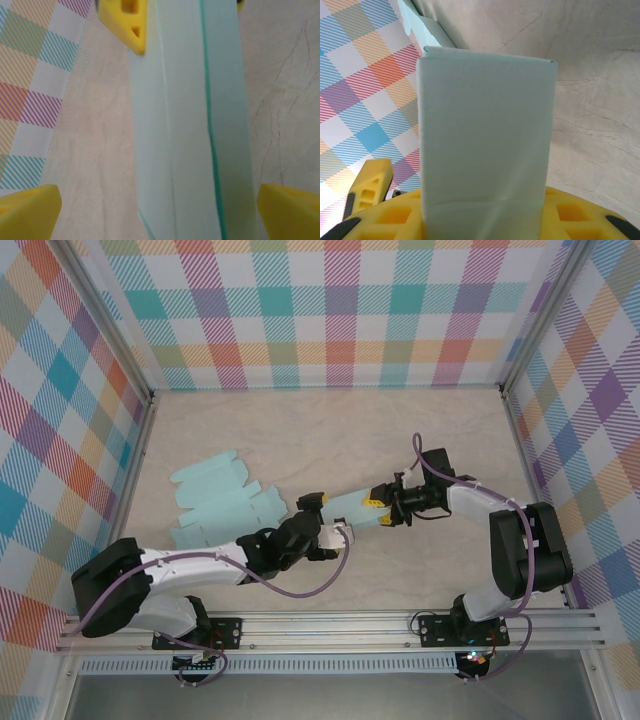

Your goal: Fold the paper box

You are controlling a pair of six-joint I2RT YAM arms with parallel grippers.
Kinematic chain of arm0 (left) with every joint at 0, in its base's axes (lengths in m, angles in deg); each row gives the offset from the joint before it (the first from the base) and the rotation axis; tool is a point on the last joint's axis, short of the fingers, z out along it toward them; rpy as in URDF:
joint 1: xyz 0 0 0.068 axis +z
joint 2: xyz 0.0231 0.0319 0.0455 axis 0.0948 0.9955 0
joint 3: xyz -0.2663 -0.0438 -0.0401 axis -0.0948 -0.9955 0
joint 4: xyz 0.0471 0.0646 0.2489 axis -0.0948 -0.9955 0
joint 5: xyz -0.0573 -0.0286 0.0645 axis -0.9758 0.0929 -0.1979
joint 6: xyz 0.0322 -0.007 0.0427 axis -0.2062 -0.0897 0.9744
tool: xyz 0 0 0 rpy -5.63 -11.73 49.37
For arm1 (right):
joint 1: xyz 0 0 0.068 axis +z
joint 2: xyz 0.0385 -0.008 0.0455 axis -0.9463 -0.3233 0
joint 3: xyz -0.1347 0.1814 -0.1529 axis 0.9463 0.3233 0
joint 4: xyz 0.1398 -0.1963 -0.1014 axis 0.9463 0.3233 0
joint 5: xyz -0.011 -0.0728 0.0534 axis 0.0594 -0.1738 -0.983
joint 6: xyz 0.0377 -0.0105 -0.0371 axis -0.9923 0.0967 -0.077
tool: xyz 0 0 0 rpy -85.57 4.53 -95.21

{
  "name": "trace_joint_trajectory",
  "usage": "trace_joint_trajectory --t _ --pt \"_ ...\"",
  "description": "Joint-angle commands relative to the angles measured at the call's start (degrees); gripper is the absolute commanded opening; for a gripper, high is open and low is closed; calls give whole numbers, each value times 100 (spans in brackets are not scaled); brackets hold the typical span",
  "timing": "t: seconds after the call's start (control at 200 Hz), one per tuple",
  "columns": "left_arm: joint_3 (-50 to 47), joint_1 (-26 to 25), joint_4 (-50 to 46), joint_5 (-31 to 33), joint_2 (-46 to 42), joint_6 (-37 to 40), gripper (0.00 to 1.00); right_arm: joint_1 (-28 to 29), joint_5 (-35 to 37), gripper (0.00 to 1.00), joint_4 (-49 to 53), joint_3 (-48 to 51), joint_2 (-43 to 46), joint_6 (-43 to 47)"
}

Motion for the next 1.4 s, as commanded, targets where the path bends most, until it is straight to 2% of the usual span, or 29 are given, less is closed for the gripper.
trace_joint_trajectory --t 0.0,0.21,0.37,0.49,0.56,0.705,0.84,0.975,1.135,1.22,1.395 --pt "151 -32 -94 158 333 118 100 14 -219 35 187 -60 171 3" --pt "256 -34 422 524 661 191 100 22 -205 35 205 -32 198 23" --pt "386 -26 514 775 798 147 83 14 -207 35 185 21 189 31" --pt "463 -29 391 834 755 62 75 19 -192 35 184 44 185 54" --pt "499 -23 293 813 713 15 67 13 -195 35 187 39 172 58" --pt "614 -23 -54 826 575 -138 50 14 -178 37 199 35 172 75" --pt "806 -27 -641 721 378 -397 42 19 -61 39 253 62 270 165" --pt "1021 -6 -1397 474 150 -692 41 10 119 47 344 107 487 255" --pt "1376 119 -2669 -27 -105 -1034 41 -153 618 63 760 94 985 591" --pt "1569 267 -3367 -471 -230 -1202 41 -339 1258 67 1263 36 1436 945" --pt "1815 665 -4117 -1518 -236 -1368 41 -469 2660 73 1965 -1 2663 1517"
